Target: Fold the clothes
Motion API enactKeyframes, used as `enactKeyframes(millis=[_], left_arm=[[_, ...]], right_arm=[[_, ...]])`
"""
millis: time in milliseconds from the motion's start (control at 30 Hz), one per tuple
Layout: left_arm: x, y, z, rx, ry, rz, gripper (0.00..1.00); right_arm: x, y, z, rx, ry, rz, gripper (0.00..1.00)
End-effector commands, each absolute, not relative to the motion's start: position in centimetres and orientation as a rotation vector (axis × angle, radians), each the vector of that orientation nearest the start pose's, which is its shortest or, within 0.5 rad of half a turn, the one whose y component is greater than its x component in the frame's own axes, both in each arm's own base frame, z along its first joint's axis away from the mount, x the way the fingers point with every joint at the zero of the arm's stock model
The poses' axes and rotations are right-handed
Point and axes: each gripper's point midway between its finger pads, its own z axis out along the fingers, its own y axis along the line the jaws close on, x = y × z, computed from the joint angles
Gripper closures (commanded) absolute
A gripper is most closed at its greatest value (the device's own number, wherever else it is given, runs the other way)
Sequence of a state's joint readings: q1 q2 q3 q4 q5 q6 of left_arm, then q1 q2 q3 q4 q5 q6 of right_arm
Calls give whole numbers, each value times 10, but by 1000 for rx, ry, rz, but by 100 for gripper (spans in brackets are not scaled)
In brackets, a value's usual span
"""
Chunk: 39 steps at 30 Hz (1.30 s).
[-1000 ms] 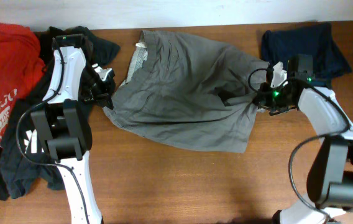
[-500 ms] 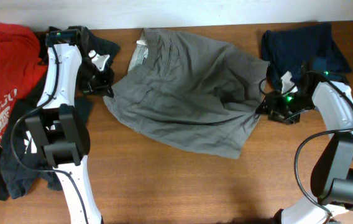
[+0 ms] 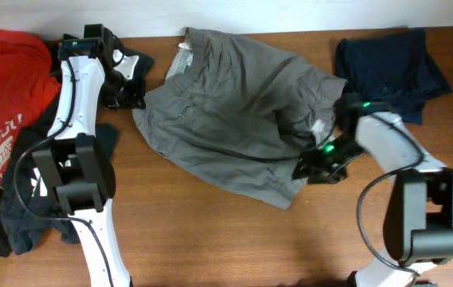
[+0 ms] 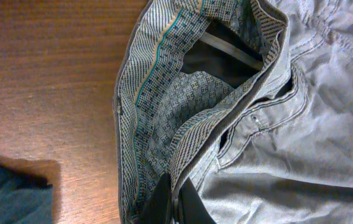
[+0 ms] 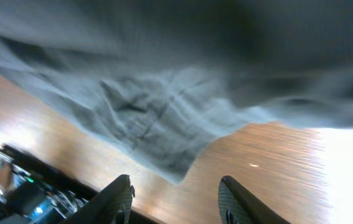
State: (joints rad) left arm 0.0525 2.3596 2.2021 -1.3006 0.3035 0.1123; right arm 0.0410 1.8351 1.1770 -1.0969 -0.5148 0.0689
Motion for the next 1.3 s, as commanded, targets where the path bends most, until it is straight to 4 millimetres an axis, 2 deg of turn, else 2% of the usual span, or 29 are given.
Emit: enactKeyframes(millis=[0,133,167,333,433,533,633,800,867,1000,1067,1133,1200,1267], left_arm=[[493,-26,103,146,2914,-438,99],[493,-23,102,144,2921,-406,99],[493,-23,102,144,2921,-406,99],[492,-23,102,143,2923,-407,99],[492,-23,102,144,2922,-406,99],[492,-21,102,143,2924,-393,99],[493,-16,100,140,2931,-350,99],[495,-15,101,141,2923,-338,99],[495,-15,101,141,2923,-337,99],[495,-15,101,141,2923,-337,99],[495,-15,101,141,2923,-338,99],[494,-15,100,141,2928,-339,99],[492,-15,100,140,2934,-340,99],[488,-15,99,137,2950,-344,100]], right_arm=[[251,114,31,145,3298,802,50],[240,134,12,84,3308,731,50],[239,139,6,80,3314,655,50],[227,156,3,41,3344,570,46],[213,165,5,15,3389,554,45],[205,168,6,-8,3415,539,45],[206,174,8,-139,3376,545,44],[218,176,9,-329,3259,398,38],[222,177,7,-372,3230,337,34],[224,179,-1,-403,3191,321,34],[223,179,-7,-403,3181,328,41],[217,175,-14,-396,3190,322,64],[214,169,-17,-337,3212,279,96],[214,161,-17,-248,3228,227,96]])
